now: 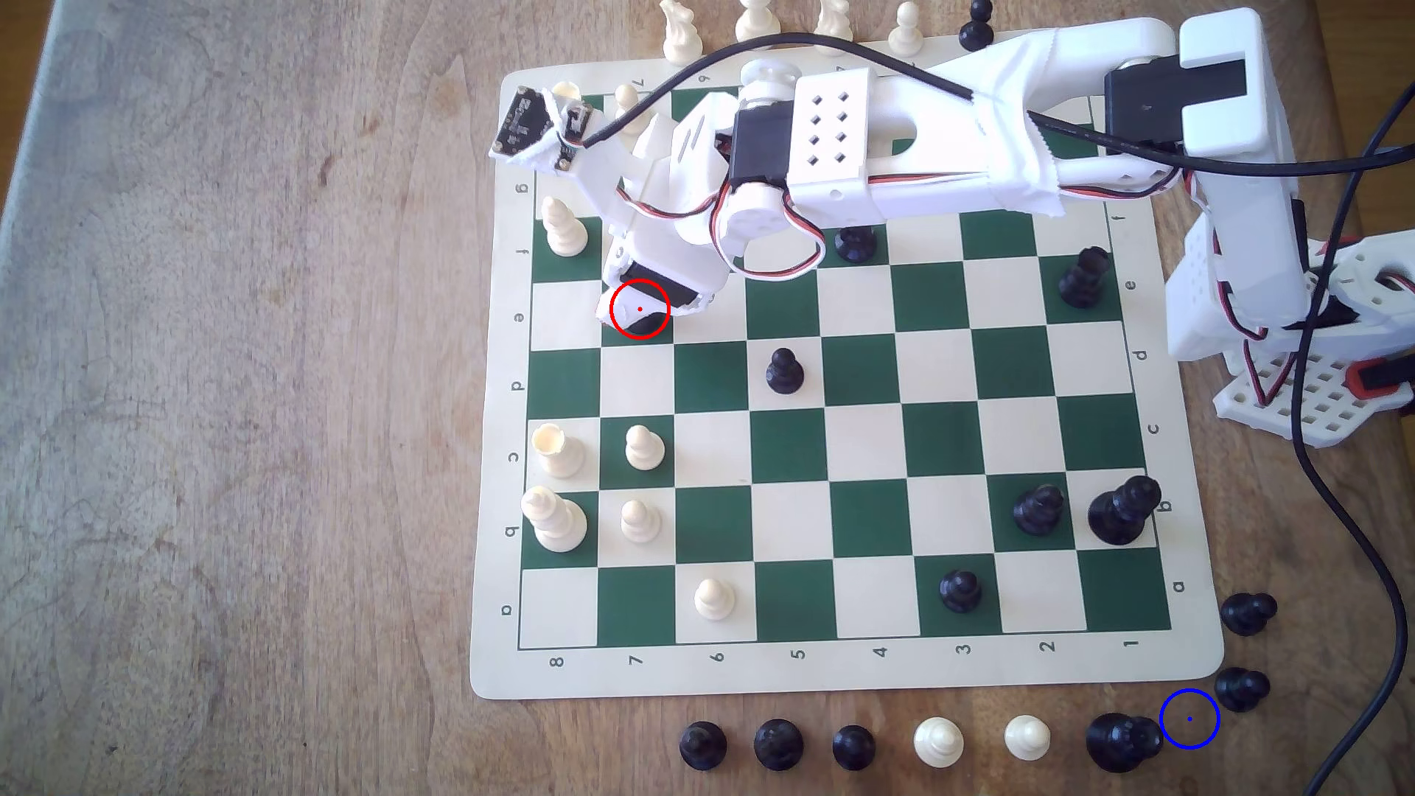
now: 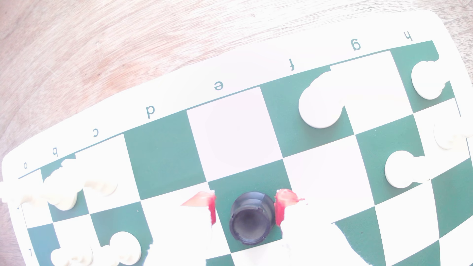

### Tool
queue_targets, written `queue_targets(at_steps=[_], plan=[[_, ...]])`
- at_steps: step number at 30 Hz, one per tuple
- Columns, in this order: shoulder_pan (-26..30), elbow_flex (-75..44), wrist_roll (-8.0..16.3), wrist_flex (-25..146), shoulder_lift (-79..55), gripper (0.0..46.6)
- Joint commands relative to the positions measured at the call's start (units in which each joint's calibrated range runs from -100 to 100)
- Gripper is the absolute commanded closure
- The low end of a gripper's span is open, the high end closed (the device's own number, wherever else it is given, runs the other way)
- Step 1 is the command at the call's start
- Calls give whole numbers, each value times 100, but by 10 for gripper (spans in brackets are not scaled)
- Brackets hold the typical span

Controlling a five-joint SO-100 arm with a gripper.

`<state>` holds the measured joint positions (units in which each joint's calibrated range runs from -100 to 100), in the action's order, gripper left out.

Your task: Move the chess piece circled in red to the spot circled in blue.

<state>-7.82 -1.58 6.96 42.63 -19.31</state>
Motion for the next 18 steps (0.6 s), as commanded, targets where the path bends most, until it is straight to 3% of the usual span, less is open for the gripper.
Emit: queue_targets(at_steps=[1, 18], plan=[[58, -422, 10, -94, 208, 345], [58, -449, -29, 176, 89, 344]])
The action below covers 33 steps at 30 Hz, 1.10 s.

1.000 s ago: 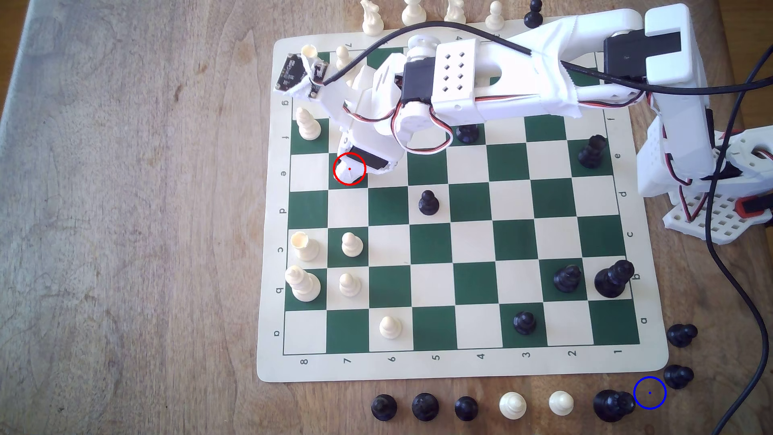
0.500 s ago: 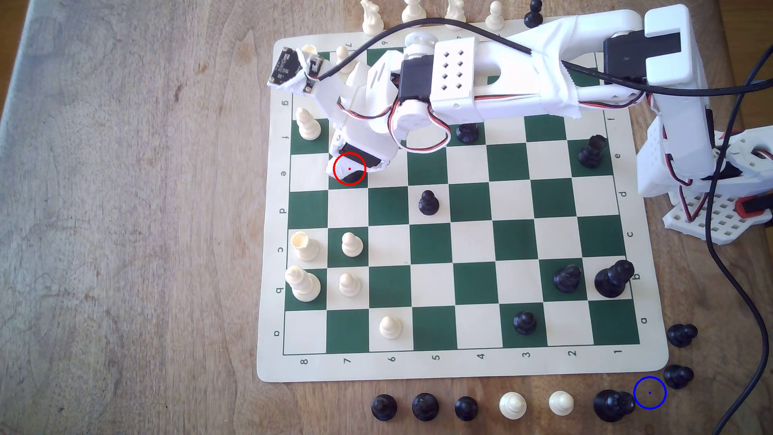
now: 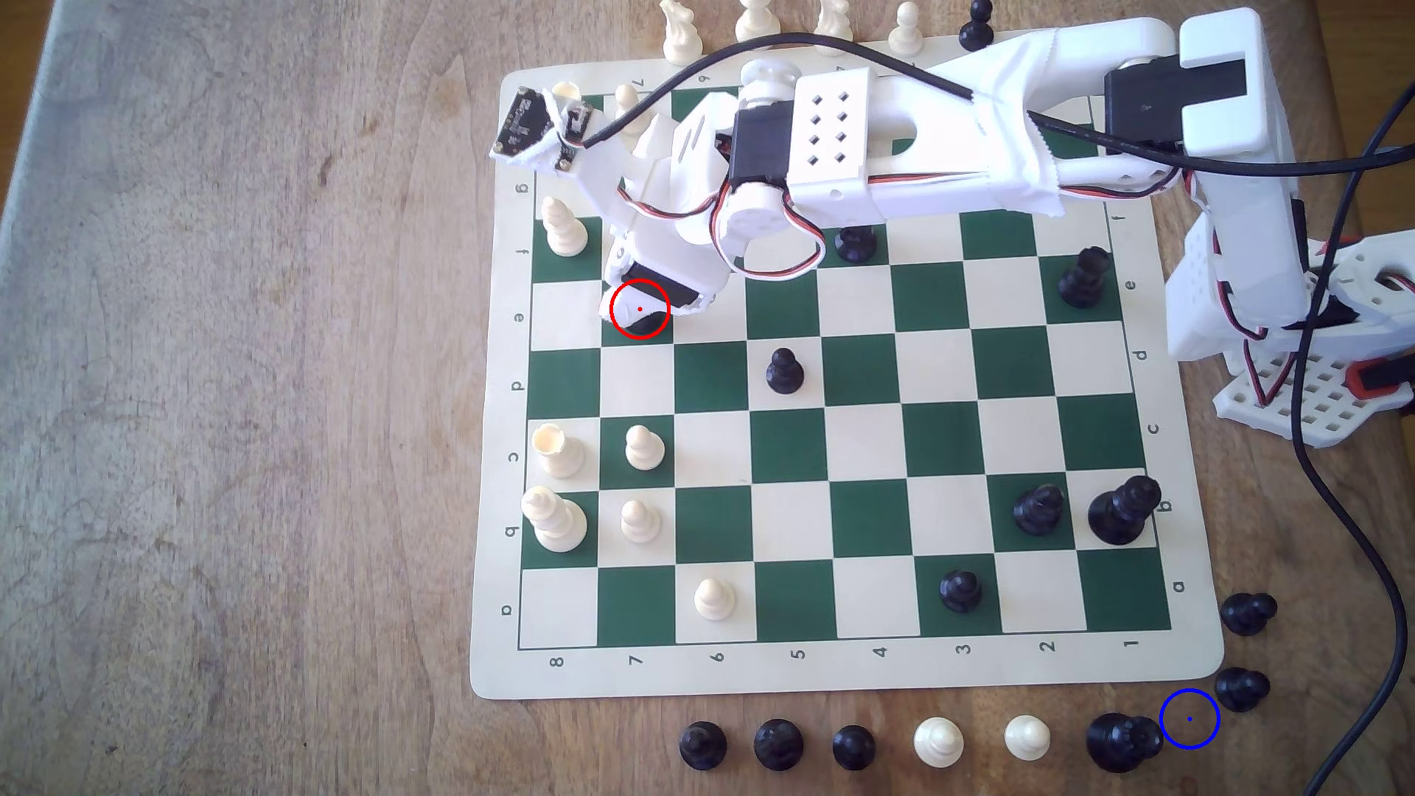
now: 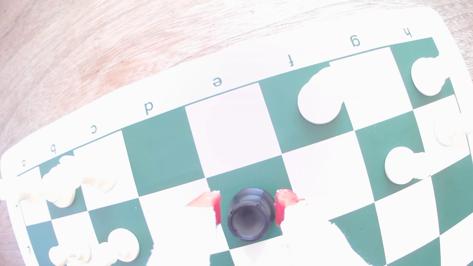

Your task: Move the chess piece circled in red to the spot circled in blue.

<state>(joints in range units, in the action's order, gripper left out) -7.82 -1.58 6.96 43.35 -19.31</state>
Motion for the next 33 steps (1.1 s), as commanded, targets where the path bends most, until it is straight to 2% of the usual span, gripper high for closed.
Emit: queue_targets(at_steps=[1, 14, 19, 26, 33], plan=[[58, -476, -29, 137, 81, 343], [58, -803, -10, 293, -4, 342], [66, -875, -24, 407, -21, 361], [66, -875, -29, 424, -30, 360], [66, -884, -29, 440, -38, 400]])
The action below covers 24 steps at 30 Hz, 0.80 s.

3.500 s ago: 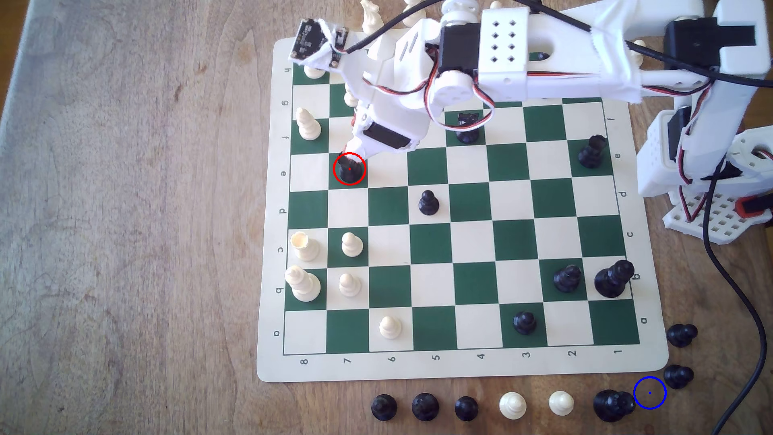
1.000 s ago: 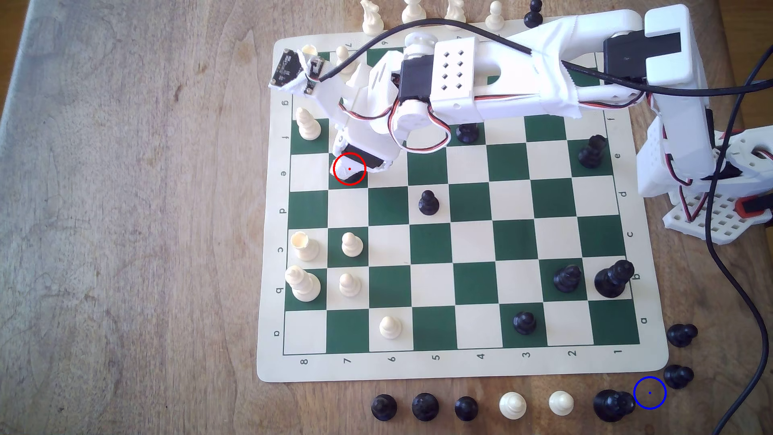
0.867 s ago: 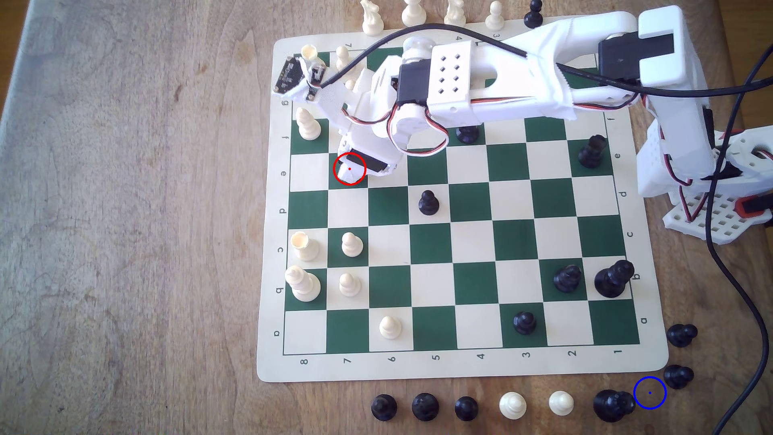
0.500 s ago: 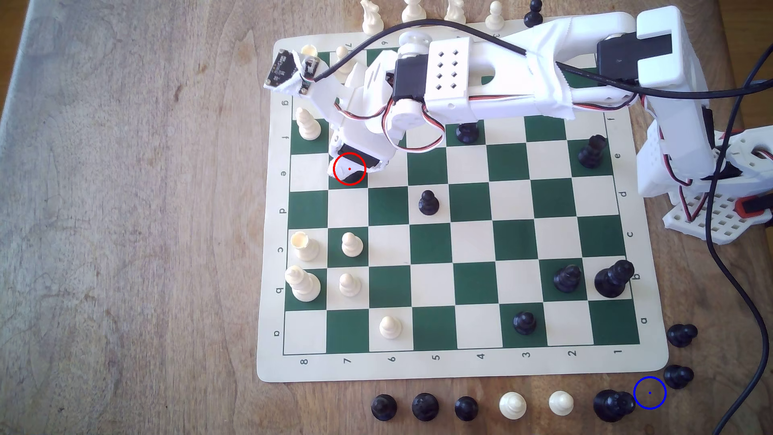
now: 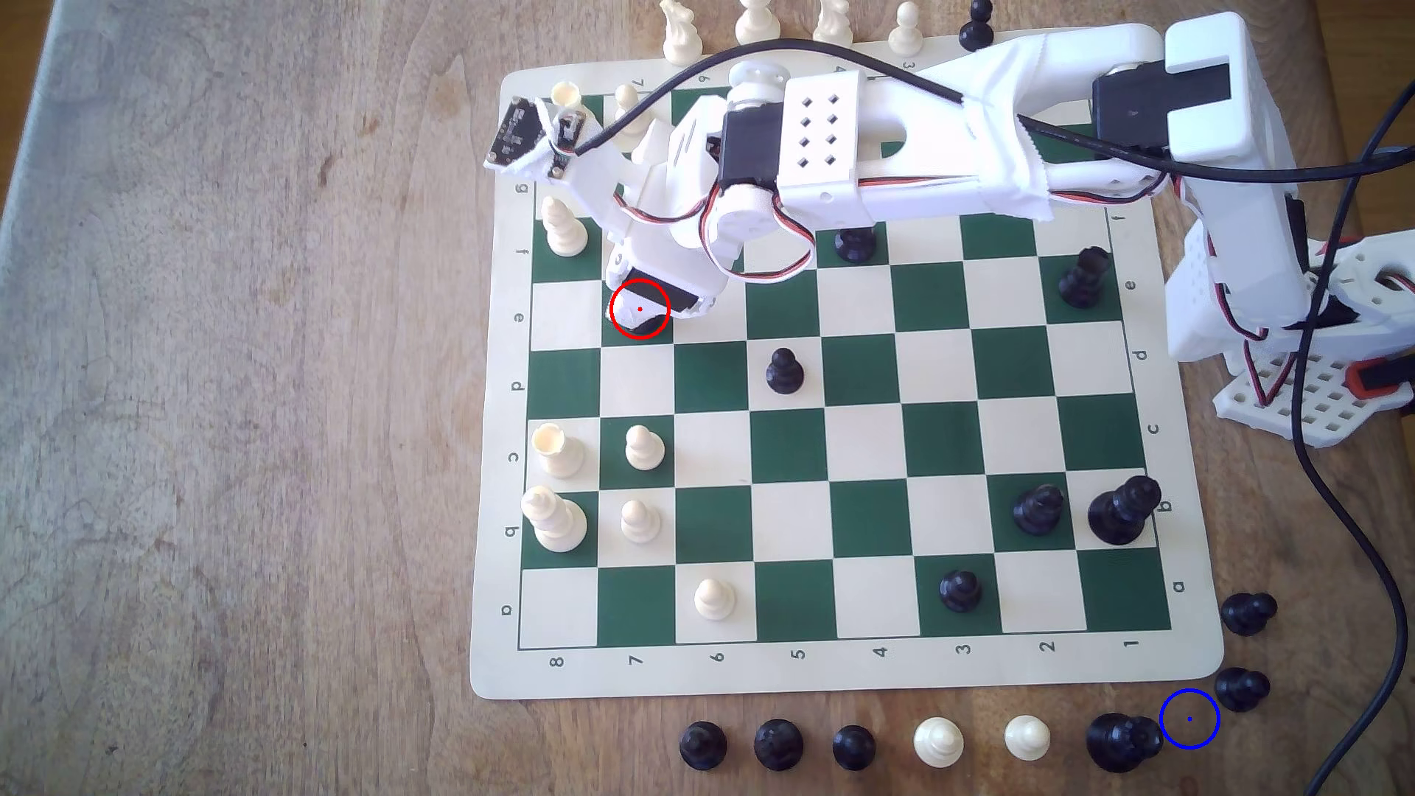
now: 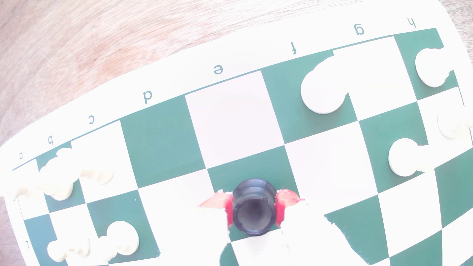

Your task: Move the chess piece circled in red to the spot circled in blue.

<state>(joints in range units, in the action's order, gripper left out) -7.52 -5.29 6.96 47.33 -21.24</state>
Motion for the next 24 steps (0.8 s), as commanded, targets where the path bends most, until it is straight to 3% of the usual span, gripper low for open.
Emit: queue_targets(at_steps=[1, 4, 13, 18, 24], plan=[[44, -523, -29, 66, 155, 426], [60, -550, -29, 107, 180, 464], [138, -985, 0, 754, 604, 464], [404, -559, 15, 1311, 1878, 464], [975, 1172, 44, 1860, 4289, 464]])
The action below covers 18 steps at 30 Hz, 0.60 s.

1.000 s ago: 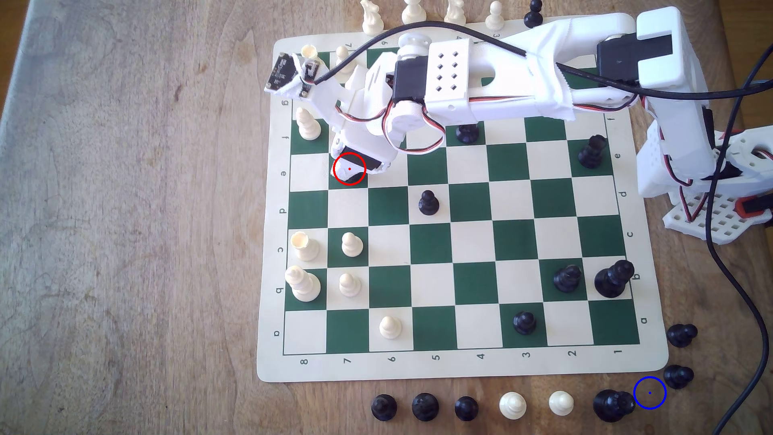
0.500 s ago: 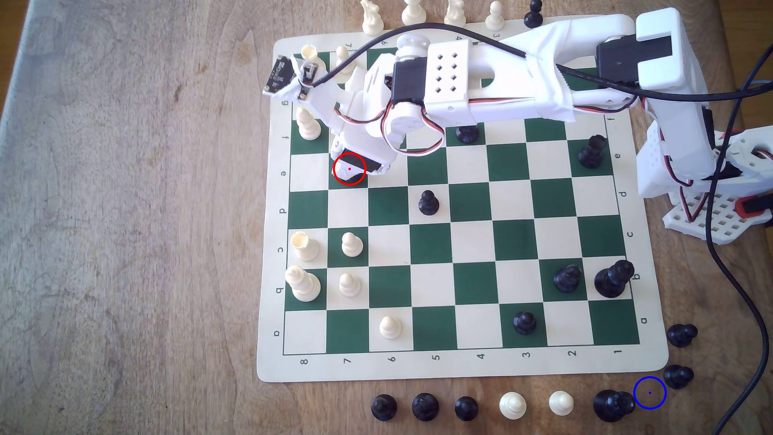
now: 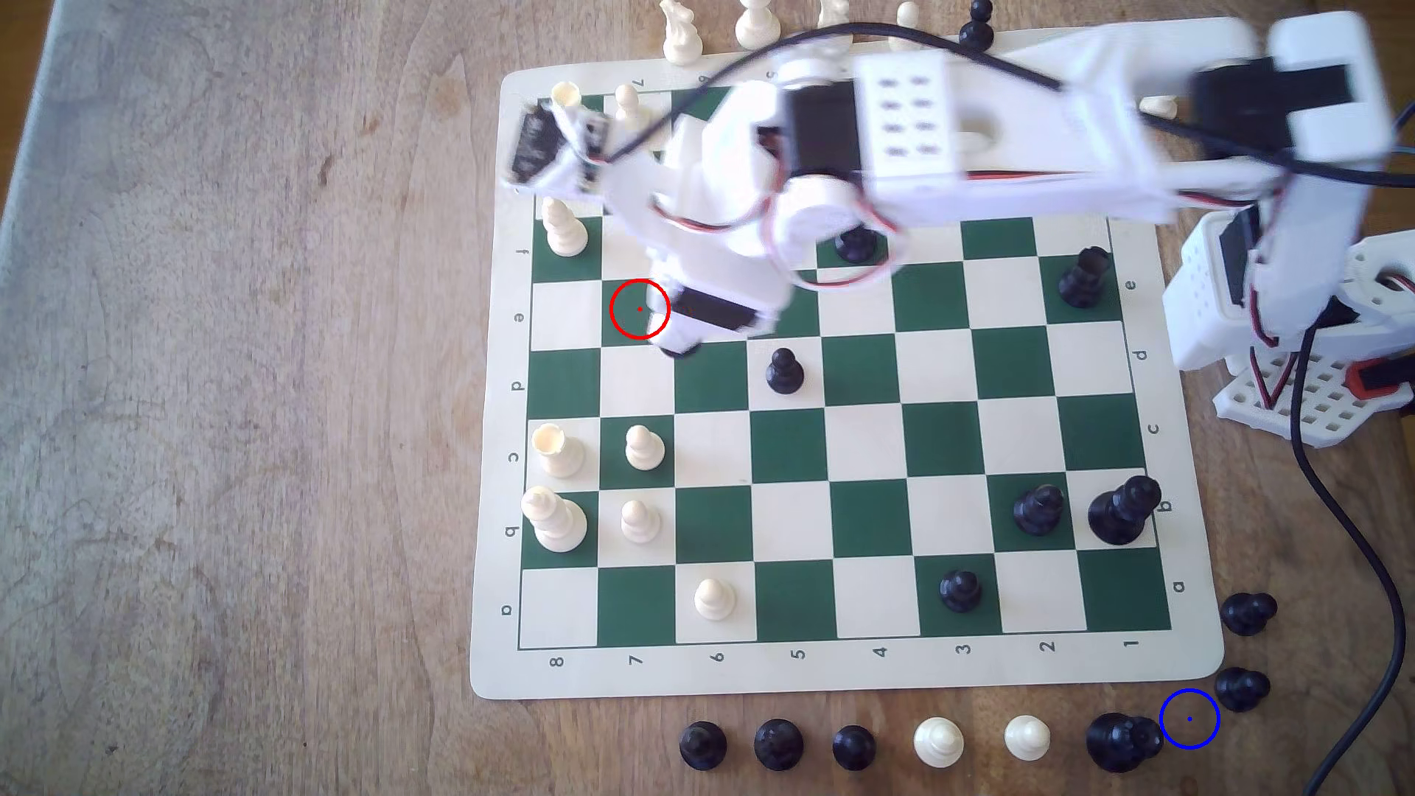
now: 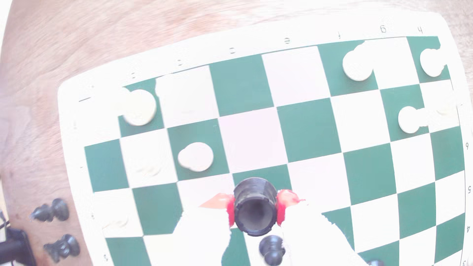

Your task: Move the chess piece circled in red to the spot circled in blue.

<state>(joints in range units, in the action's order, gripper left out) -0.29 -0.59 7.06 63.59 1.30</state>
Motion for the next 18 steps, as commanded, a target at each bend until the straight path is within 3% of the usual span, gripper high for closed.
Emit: queue_targets(at_steps=[1, 8, 18], plan=[[315, 929, 34, 243, 2281, 464], [1371, 3123, 98, 546, 4514, 464], [2669, 3749, 215, 898, 5473, 464]])
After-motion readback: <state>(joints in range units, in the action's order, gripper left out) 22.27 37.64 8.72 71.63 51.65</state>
